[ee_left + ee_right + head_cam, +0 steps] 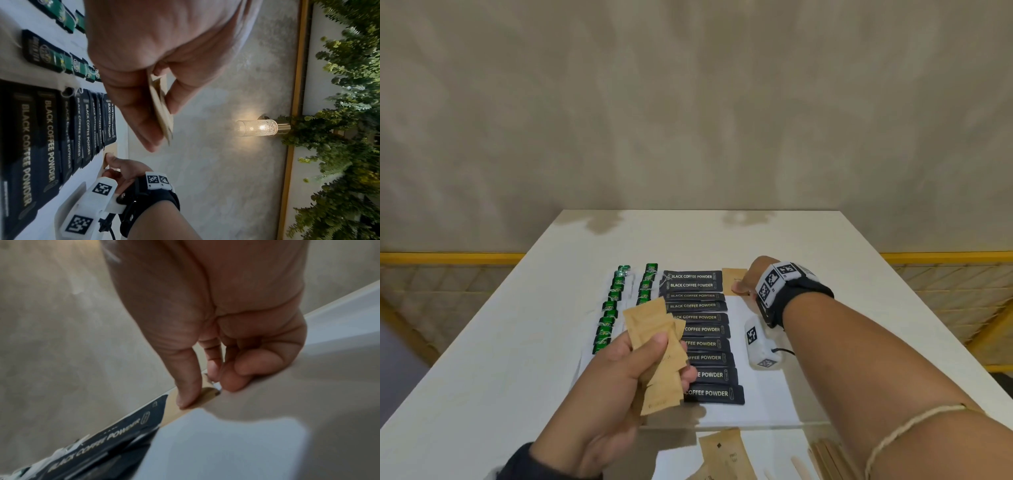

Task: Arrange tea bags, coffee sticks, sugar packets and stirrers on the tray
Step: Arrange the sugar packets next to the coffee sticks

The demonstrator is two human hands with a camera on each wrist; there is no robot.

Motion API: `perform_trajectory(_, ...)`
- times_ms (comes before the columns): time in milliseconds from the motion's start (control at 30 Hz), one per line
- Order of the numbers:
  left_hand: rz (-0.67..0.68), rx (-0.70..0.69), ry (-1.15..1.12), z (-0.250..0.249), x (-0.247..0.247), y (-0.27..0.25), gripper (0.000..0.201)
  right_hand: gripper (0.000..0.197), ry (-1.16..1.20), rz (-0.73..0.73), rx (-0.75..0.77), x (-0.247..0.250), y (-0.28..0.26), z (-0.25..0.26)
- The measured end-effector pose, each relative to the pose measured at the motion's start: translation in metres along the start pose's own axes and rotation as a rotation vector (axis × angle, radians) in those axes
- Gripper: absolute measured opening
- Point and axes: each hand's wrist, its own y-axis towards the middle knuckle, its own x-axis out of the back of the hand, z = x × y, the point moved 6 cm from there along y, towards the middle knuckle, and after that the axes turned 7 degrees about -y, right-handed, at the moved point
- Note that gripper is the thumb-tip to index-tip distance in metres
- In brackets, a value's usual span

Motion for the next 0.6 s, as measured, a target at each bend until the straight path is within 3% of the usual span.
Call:
perform_trajectory(133, -0.013, 0.063, -0.024, 0.0, -0.007, 0.01, 0.027, 0.044, -0.005, -0.062, 0.027, 0.003, -0.009, -0.001)
perform_trajectory(233, -0.032, 0.147, -0.088, 0.004, -0.007, 0.017, 0.028, 0.032, 0.198, 0.009, 0.073, 0.005, -0.017, -0.004)
perform_trajectory(333, -0.035, 0.221, -0.142, 0.007, -0.007, 0.022, 0.028, 0.025, 0.353, -0.017, 0.069, 0.024, -0.03, -0.01)
perform_trajectory(433, -0.026, 0.188, -0.1, 0.006, -0.009, 0.027, 0.028, 0.021, 0.39, -0.004, 0.077, 0.044, -0.051, -0.005)
perform_trajectory(500, -0.036, 0.129, -0.045, 0.005, -0.013, 0.029, 0.027, 0.022, 0.472, 0.073, 0.163, 0.052, -0.074, 0.008)
perform_trajectory(600, -0.06, 0.026, 0.037, 0.005, -0.018, 0.032, 0.028, 0.019, 0.739, 0.333, 0.341, 0.05, -0.113, 0.03)
